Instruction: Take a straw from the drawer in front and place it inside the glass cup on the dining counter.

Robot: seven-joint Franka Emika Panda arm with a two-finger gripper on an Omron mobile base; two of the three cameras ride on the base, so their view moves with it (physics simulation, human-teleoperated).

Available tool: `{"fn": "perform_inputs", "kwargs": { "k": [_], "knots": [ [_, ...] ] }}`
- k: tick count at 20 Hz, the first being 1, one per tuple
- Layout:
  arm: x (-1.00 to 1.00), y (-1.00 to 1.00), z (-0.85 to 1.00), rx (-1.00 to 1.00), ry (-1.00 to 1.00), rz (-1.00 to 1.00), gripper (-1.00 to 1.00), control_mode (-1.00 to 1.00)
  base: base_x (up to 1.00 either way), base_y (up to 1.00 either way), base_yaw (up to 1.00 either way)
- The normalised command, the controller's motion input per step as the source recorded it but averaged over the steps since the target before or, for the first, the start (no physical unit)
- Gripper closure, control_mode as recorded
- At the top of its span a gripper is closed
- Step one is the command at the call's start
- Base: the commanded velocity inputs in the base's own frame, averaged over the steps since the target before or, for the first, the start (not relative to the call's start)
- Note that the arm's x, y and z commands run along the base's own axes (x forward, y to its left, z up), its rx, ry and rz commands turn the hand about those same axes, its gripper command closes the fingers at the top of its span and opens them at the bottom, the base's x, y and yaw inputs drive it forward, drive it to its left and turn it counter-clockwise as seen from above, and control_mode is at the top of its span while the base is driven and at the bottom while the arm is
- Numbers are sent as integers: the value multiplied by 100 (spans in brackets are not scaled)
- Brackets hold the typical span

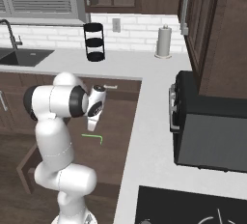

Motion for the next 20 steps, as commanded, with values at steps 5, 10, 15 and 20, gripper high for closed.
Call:
{"fn": "perform_inputs", "kwargs": {
  "k": [5,10,15,20],
  "knots": [
    [-2,13,-20,-1,-2,0,-100,-100,0,0,0],
    [0,3,-19,-1,0,5,-100,-100,0,0,0],
    [10,0,-24,-5,0,10,-100,-100,0,0,0],
    [26,0,-15,-2,0,4,-100,-100,0,0,0]
  ]
}}
